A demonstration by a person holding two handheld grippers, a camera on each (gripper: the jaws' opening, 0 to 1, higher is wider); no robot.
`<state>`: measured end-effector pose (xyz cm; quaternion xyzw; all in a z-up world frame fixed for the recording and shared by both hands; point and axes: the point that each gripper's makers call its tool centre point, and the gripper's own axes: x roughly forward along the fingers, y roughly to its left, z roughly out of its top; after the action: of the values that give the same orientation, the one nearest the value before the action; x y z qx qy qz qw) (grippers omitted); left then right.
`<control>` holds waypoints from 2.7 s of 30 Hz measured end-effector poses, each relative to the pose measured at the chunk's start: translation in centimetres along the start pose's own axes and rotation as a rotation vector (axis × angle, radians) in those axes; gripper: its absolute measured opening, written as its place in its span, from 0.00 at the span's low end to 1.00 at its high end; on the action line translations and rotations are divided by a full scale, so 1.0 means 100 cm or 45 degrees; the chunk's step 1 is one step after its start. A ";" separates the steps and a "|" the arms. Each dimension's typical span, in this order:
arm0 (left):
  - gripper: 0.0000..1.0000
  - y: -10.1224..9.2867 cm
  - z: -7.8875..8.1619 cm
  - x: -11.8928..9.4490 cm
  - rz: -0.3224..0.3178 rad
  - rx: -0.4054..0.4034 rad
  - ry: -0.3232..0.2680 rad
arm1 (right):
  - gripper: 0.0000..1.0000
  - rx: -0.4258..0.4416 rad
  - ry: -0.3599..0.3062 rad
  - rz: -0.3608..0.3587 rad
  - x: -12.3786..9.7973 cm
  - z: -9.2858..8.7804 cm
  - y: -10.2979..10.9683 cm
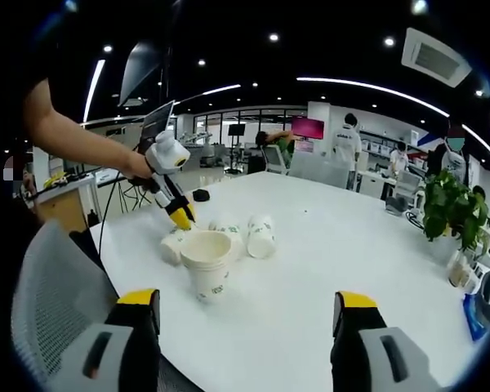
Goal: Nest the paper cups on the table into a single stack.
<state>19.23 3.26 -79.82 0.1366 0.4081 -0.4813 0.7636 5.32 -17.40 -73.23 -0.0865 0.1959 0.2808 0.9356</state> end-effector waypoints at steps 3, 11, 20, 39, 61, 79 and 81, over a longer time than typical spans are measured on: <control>0.00 -0.003 -0.004 0.000 -0.004 -0.008 0.026 | 0.89 0.000 -0.002 -0.002 0.000 0.000 0.000; 0.00 0.001 -0.010 0.000 0.002 -0.011 0.041 | 0.88 0.001 -0.006 -0.002 0.000 0.000 -0.001; 0.00 -0.002 -0.006 -0.008 0.012 -0.036 0.015 | 0.88 -0.001 -0.006 0.006 0.000 0.000 0.000; 0.00 -0.031 0.018 -0.037 -0.010 0.059 -0.087 | 0.88 -0.009 -0.002 0.046 -0.001 0.002 0.006; 0.00 -0.084 0.077 -0.083 0.015 0.209 -0.249 | 0.85 0.019 -0.031 0.177 0.016 0.030 0.047; 0.00 -0.125 0.104 -0.082 -0.046 0.299 -0.329 | 0.76 0.104 -0.032 0.240 0.023 0.040 0.067; 0.00 -0.130 0.105 -0.080 -0.061 0.311 -0.333 | 0.74 0.106 -0.029 0.253 0.024 0.042 0.071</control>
<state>11.73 -4.59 -64.82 0.1549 0.2469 -0.5592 0.7761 4.49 -9.22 -70.78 -0.0245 0.2045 0.3647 0.9081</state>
